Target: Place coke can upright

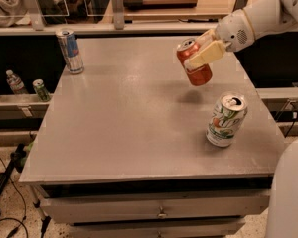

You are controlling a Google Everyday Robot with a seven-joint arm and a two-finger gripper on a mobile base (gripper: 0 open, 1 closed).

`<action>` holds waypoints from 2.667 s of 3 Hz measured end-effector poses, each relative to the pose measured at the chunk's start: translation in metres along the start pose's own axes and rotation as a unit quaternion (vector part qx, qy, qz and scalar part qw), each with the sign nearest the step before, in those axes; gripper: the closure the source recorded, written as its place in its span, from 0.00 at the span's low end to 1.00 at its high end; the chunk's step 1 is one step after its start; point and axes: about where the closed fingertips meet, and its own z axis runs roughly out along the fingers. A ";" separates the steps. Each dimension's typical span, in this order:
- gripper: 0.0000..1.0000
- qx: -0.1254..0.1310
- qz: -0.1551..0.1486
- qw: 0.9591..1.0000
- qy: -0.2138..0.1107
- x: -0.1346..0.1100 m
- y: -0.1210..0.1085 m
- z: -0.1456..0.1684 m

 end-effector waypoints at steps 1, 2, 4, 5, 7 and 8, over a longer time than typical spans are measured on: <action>1.00 -0.005 0.001 0.999 -0.035 0.001 -0.001 -0.001; 1.00 0.002 -0.006 0.997 -0.074 0.000 -0.003 -0.003; 1.00 0.014 -0.010 0.992 -0.127 0.006 -0.003 0.005; 1.00 0.023 -0.014 0.988 -0.149 0.007 -0.004 0.009; 0.83 0.032 -0.020 0.982 -0.188 0.002 -0.005 0.013; 0.59 0.031 -0.020 0.979 -0.201 0.001 -0.004 0.017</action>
Offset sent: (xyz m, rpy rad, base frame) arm -0.0048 -0.0093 0.0039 0.2228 -0.0768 -0.0203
